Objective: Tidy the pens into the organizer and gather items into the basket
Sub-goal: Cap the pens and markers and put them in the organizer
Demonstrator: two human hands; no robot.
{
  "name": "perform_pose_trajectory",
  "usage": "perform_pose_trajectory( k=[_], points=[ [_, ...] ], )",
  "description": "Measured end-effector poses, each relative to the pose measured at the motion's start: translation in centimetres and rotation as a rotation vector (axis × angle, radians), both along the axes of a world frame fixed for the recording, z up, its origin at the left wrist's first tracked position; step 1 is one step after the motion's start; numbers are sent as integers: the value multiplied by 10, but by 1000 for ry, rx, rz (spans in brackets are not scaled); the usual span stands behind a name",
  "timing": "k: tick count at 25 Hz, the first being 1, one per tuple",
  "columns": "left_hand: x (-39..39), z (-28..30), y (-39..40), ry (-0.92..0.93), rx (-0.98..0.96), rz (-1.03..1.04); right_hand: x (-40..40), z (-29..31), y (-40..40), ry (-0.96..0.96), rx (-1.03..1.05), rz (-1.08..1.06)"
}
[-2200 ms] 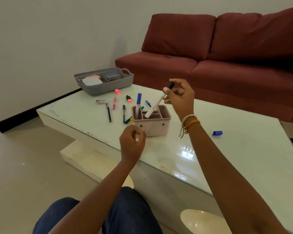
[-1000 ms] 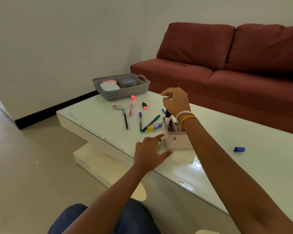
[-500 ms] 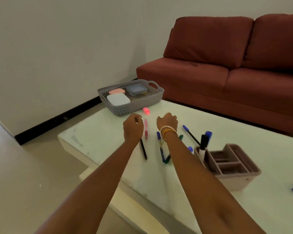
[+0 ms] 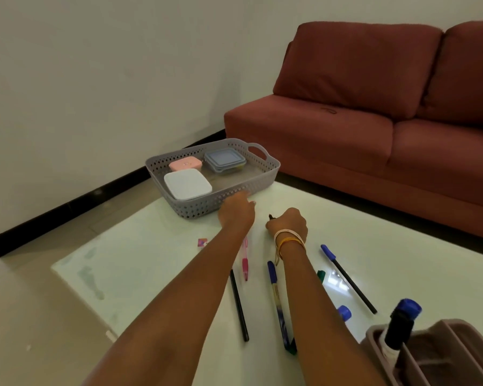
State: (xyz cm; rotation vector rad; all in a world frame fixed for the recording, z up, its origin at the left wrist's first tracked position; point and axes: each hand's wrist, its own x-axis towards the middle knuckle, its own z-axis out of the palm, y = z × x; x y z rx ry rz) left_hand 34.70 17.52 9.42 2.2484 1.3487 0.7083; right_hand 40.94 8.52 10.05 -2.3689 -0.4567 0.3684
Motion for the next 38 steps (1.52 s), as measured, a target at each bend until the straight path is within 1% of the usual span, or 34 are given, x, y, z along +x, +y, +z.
perform_pose_trajectory(
  k=[3, 5, 7, 9, 11, 13, 15, 18, 22, 24, 26, 29, 35, 38],
  points=[
    [15, -1, 3, 74, 37, 45, 6, -2, 1, 57, 26, -33],
    [17, -3, 1, 50, -19, 50, 7, -3, 0, 99, 45, -30],
    [11, 0, 0, -18, -126, 20, 2, 2, -3, 142, 80, -29],
    [-2, 9, -2, -118, -322, -13, -5, 6, -11, 192, 198, -13],
    [-18, 24, -6, -352, -578, 23, -19, 14, -25, 325, 385, 24],
    [-40, 38, -21, -685, -866, 41, -39, 25, -41, 524, 558, 54],
    [-64, 48, -41, -900, -971, 20, -58, 35, -60, 602, 628, 90],
    [-95, 62, -70, -1001, -951, -14, -85, 51, -85, 647, 666, 153],
    [-128, 70, -108, -1011, -878, -61, -112, 55, -111, 613, 649, 225],
    [-142, 74, -125, -976, -849, -103, -123, 52, -118, 581, 664, 232],
    [-154, 74, -141, -908, -823, -162, -132, 49, -125, 492, 683, 251],
    [-167, 74, -161, -808, -712, -211, -146, 45, -141, 394, 706, 329],
    [-173, 70, -195, -777, -500, -173, -156, 35, -169, 437, 749, 425],
    [-166, 71, -206, -674, -392, -178, -158, 28, -178, 404, 776, 400]
  ],
)
